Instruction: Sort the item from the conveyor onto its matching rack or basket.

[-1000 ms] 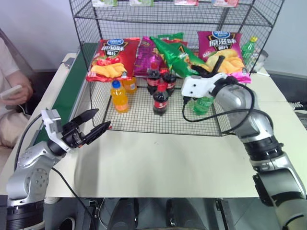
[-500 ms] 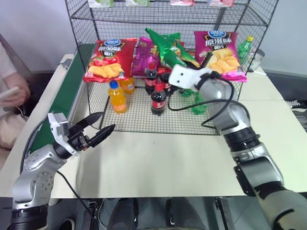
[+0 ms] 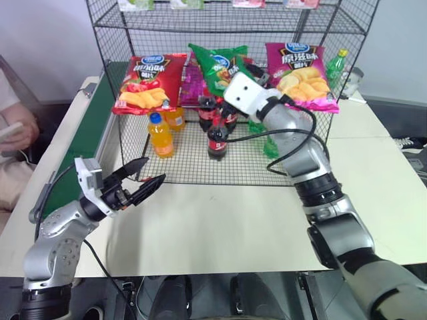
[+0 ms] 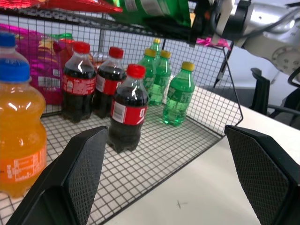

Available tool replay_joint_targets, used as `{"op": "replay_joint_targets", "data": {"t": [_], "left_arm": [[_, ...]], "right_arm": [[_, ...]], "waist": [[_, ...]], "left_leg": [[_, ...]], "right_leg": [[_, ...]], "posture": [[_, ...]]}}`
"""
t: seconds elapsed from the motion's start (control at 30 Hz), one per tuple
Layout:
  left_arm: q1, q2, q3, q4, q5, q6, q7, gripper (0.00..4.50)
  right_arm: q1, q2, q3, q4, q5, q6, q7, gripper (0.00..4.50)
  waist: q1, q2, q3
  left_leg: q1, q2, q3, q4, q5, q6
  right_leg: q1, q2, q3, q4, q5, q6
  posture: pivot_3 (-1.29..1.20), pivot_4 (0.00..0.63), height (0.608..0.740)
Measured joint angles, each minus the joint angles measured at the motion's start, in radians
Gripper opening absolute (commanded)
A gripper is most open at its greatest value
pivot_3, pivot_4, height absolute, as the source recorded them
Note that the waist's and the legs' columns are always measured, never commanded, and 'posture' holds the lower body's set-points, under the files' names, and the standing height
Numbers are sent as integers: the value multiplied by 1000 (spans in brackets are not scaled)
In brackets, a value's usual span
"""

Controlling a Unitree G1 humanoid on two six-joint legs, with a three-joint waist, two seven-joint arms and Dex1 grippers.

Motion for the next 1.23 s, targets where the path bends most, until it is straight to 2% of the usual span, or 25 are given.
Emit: {"op": "replay_joint_targets", "data": {"t": [0.2,0.4,0.53,0.7,0.8,0.93,1.1,1.23], "left_arm": [[11,-1,-2,-8,9,-12,8,4279],[15,-1,-2,-14,18,-16,12,4279],[17,-1,-2,-17,22,-20,14,4279],[21,5,2,-24,30,-21,30,4279],[26,53,15,-29,41,-2,50,4279],[33,158,86,-31,41,38,56,4279],[47,236,168,-5,43,57,49,4279],[80,261,179,66,63,47,1,4279]], "right_arm": [[-23,-7,5,-9,36,-3,18,3650],[25,17,3,-106,161,-31,105,3650],[50,78,-44,-229,321,15,162,3650],[140,98,-134,-436,632,109,297,3650],[262,16,-205,-550,828,218,384,3650],[490,-206,-352,-668,1056,363,518,3650],[769,-427,-470,-633,1062,300,708,3650],[886,-476,-503,-549,1012,184,792,3650]], "waist": [[1,0,0],[-1,0,0],[1,0,0],[7,-1,-1],[9,-1,-1],[10,-1,0],[3,0,0],[1,0,0]], "left_leg": [[0,0,0,0,0,0],[0,0,0,0,0,0],[0,0,0,0,0,0],[0,-1,-1,0,-1,2],[0,-1,-2,0,-2,3],[0,-1,-2,-1,-2,3],[4,-1,-2,-4,-2,4],[14,-1,0,-9,-2,3]], "right_leg": [[0,-1,0,0,0,0],[-1,0,0,0,0,0],[-1,0,0,0,0,0],[2,-2,-2,-1,0,0],[3,-3,-3,-2,0,0],[4,-3,-3,-4,0,0],[8,-3,-3,-7,0,0],[15,-2,0,-10,0,0]], "posture": [[0,150,739],[0,150,739],[0,150,739],[0,150,739],[0,150,739],[0,150,739],[0,150,739],[0,150,739]]}}
